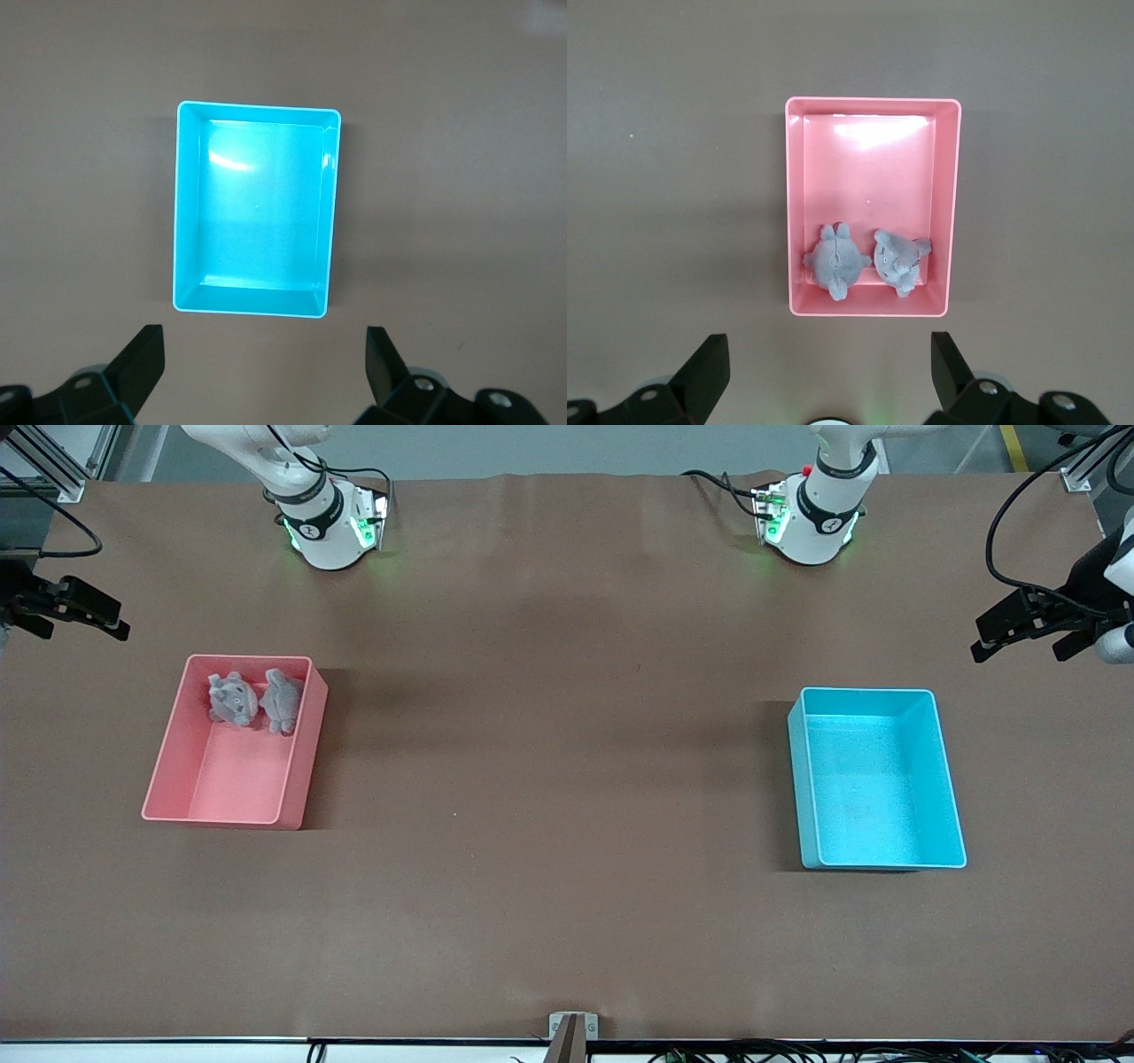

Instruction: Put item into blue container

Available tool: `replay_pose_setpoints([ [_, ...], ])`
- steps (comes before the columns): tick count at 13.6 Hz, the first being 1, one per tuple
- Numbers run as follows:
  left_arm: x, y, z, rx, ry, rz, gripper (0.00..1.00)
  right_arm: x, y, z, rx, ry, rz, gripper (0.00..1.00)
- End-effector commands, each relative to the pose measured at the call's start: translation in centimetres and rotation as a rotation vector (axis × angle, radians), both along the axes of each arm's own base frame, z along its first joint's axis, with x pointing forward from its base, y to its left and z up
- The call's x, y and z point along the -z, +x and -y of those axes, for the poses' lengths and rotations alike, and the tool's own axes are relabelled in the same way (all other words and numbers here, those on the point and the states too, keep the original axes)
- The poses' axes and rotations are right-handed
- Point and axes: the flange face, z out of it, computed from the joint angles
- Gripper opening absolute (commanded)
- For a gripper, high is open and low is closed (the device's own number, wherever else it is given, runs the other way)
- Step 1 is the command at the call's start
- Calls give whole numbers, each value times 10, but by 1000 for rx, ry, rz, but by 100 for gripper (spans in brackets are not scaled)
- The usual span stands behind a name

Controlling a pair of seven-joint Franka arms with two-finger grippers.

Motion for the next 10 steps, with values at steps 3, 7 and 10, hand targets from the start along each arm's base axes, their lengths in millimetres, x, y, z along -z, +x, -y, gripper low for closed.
replay_pose_setpoints([
  [3, -5, 0, -2, 9, -8, 6, 100, -7, -11, 3, -27, 19, 12, 100],
  [7, -6, 0, -1, 11, -8, 9, 100, -5, -13, 0, 36, 43, -3, 100],
  [10, -6, 0, -1, 11, -8, 9, 100, -6, -13, 2, 19, 44, 0, 100],
])
